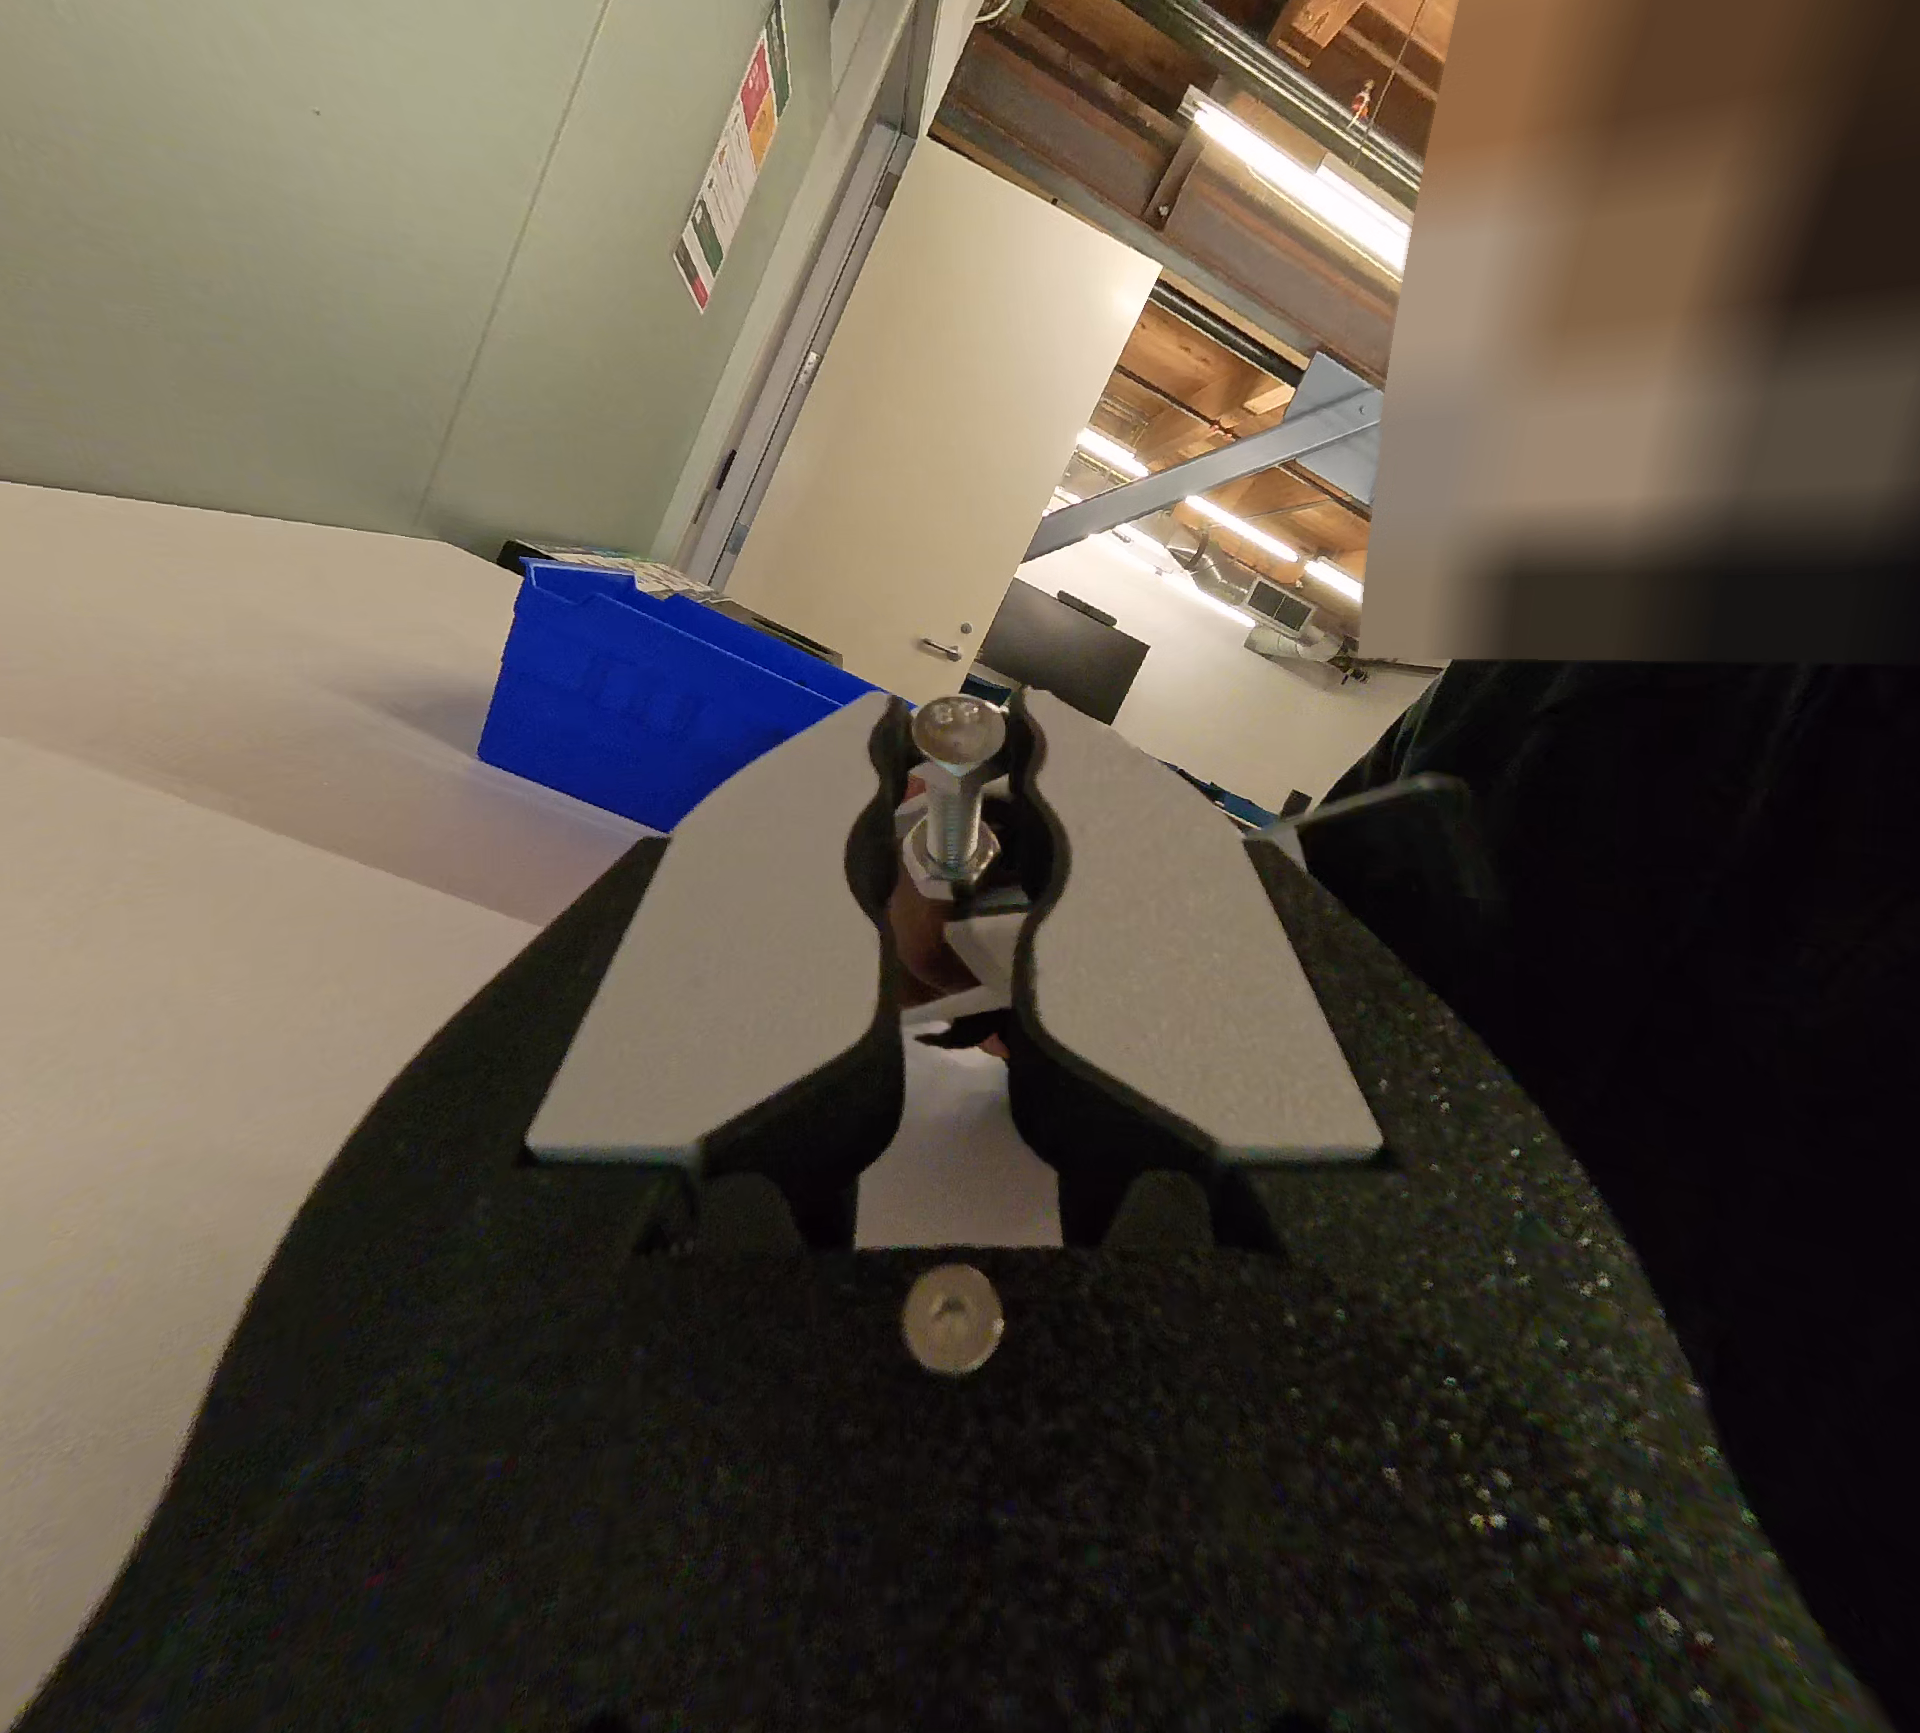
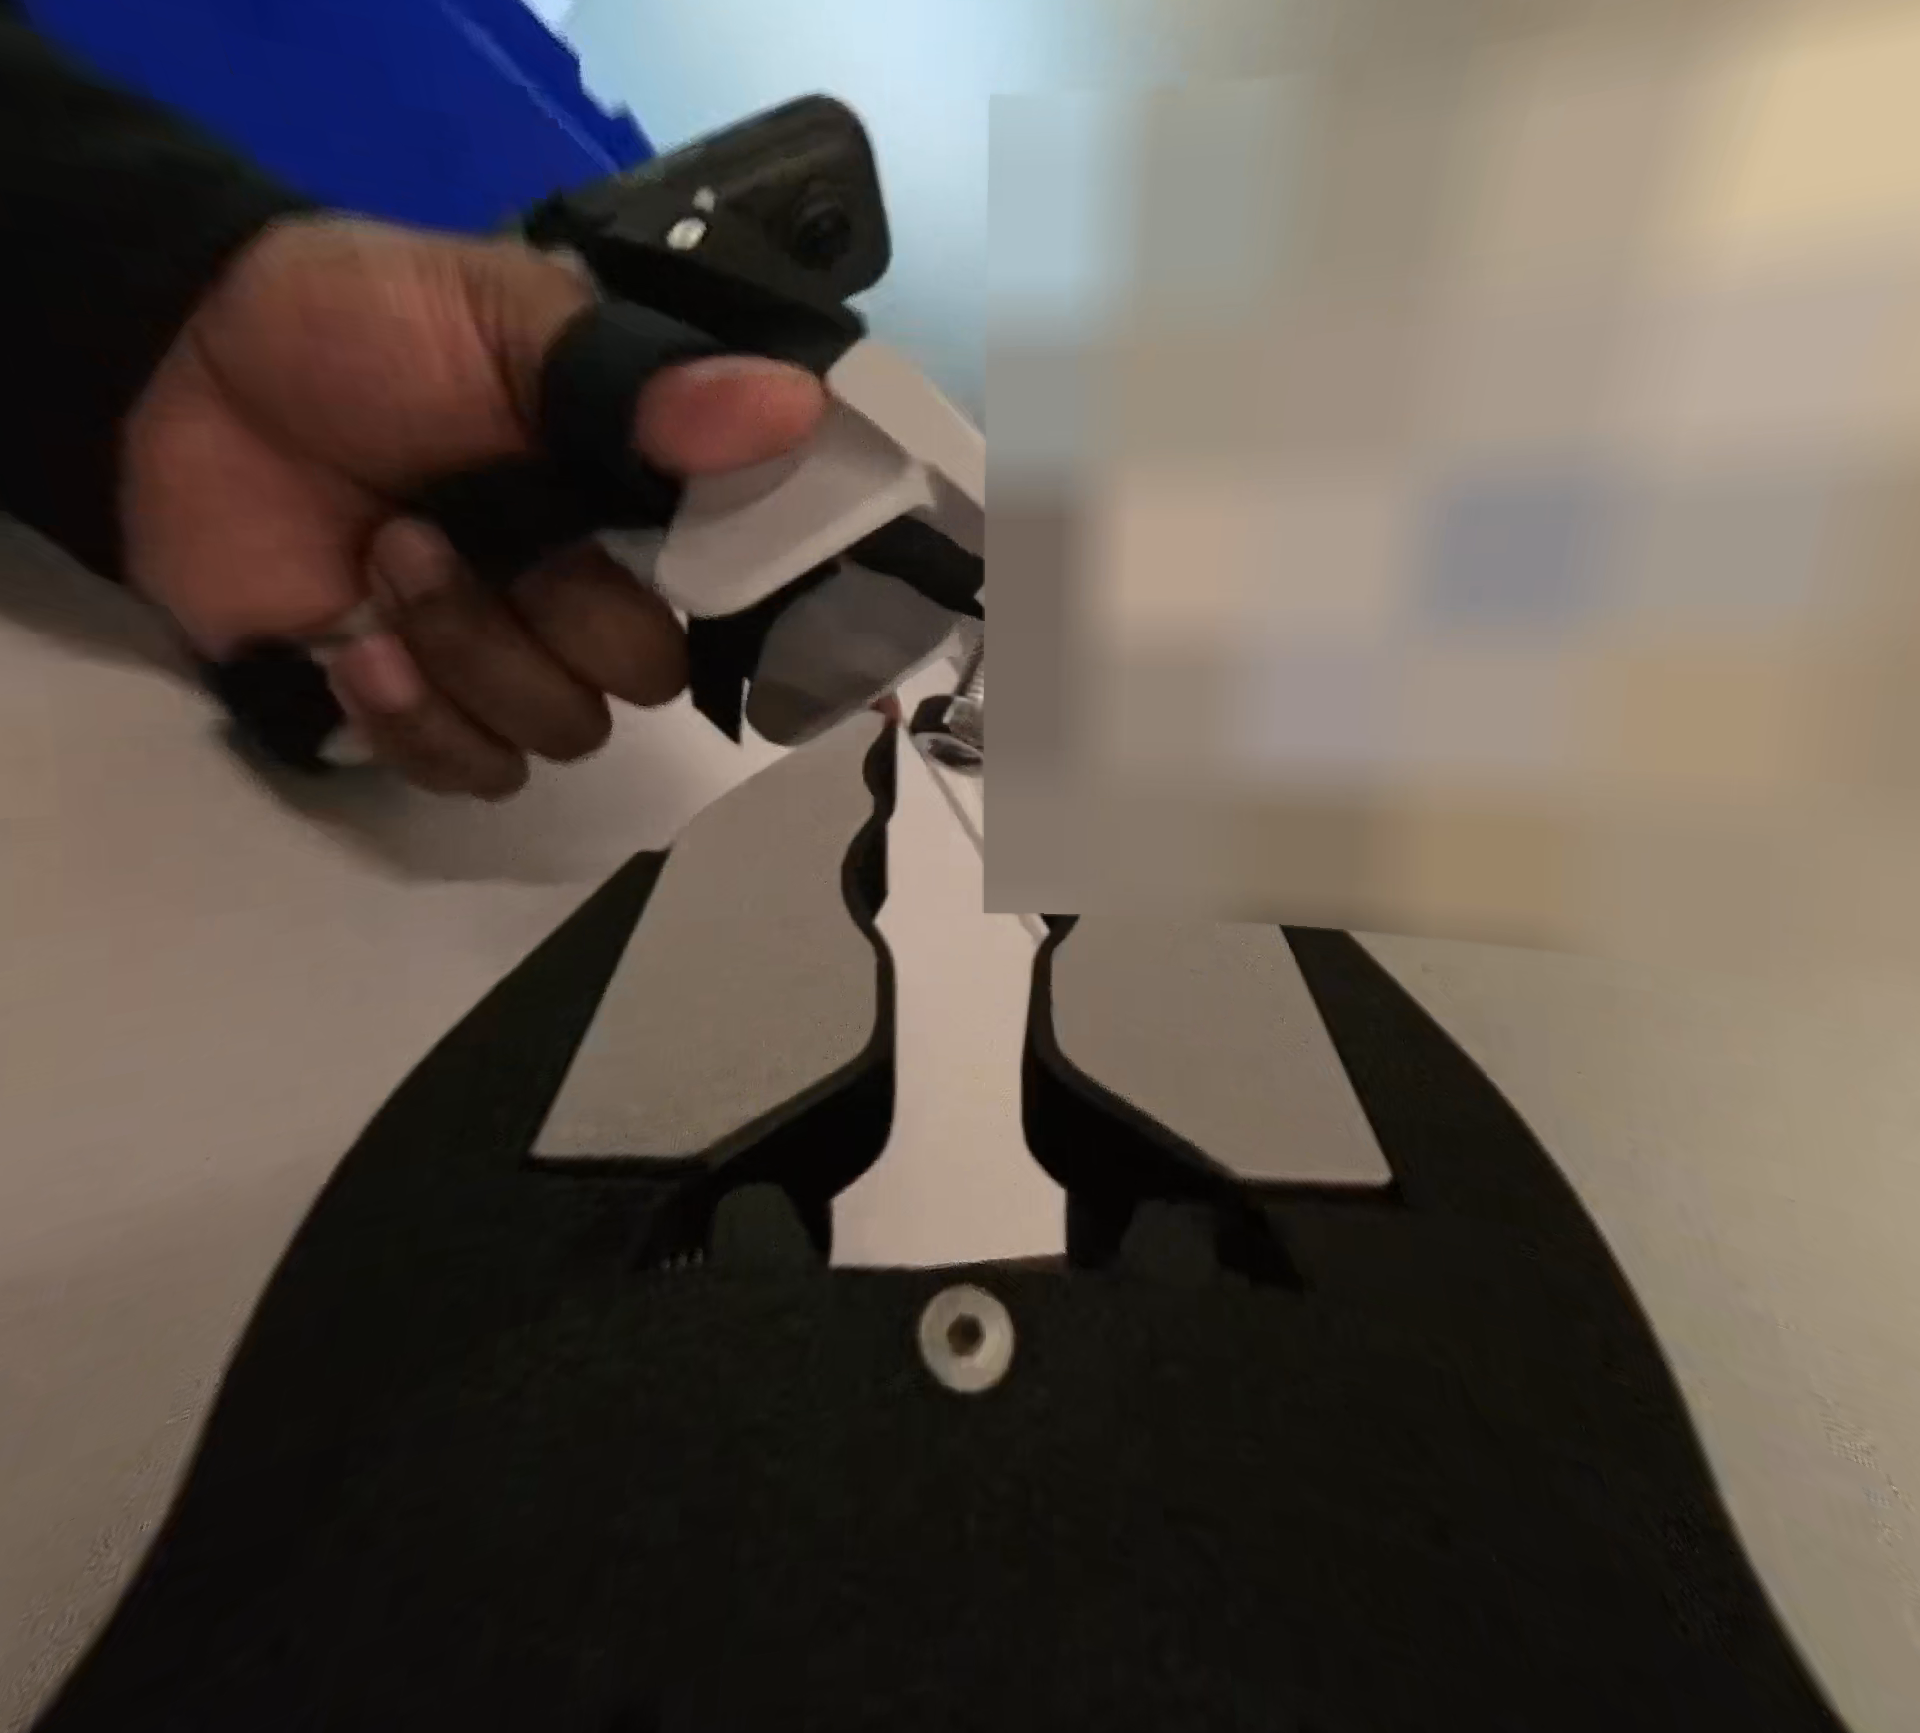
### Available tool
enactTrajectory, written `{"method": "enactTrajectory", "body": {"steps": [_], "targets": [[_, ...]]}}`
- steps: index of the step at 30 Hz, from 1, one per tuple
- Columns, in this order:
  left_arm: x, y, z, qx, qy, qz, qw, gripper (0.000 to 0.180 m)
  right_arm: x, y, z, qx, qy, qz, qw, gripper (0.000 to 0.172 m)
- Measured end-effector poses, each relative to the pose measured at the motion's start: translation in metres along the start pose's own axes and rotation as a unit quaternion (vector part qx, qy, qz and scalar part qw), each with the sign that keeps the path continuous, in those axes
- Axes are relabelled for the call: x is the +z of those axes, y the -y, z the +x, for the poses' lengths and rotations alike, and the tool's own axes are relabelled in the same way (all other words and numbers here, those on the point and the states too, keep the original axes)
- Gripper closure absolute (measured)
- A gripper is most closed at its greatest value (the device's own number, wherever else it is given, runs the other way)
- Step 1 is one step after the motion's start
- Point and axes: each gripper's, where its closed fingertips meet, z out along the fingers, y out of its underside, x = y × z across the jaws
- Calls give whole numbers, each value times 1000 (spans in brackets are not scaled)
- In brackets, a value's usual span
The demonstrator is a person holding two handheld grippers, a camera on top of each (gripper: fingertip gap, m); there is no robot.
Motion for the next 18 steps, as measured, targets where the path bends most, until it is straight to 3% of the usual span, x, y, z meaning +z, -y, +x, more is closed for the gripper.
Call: {"method": "enactTrajectory", "body": {"steps": [2,4,6,8,10,12,13,15,18], "targets": [[0,0,1,2,-1,0,1000,163,0,2,3,130,40,16,991,140],[1,-1,1,4,-2,-1,1000,163,0,5,0,279,109,31,954,131],[1,-1,3,5,-5,-2,1000,163,0,9,-3,422,174,49,888,126],[0,0,4,7,-10,-3,1000,163,-1,10,-2,549,219,66,804,126],[0,-1,5,7,-16,-5,1000,163,0,9,2,643,245,82,721,126],[1,-2,7,7,-21,-7,1000,163,0,8,6,700,262,95,658,135],[1,-2,7,7,-22,-9,1000,163,0,6,6,712,268,94,642,139],[0,-2,7,7,-23,-9,1000,163,-1,6,3,712,277,88,639,150],[0,-2,7,6,-26,-8,1000,163,1,6,-5,675,269,69,684,154]]}}
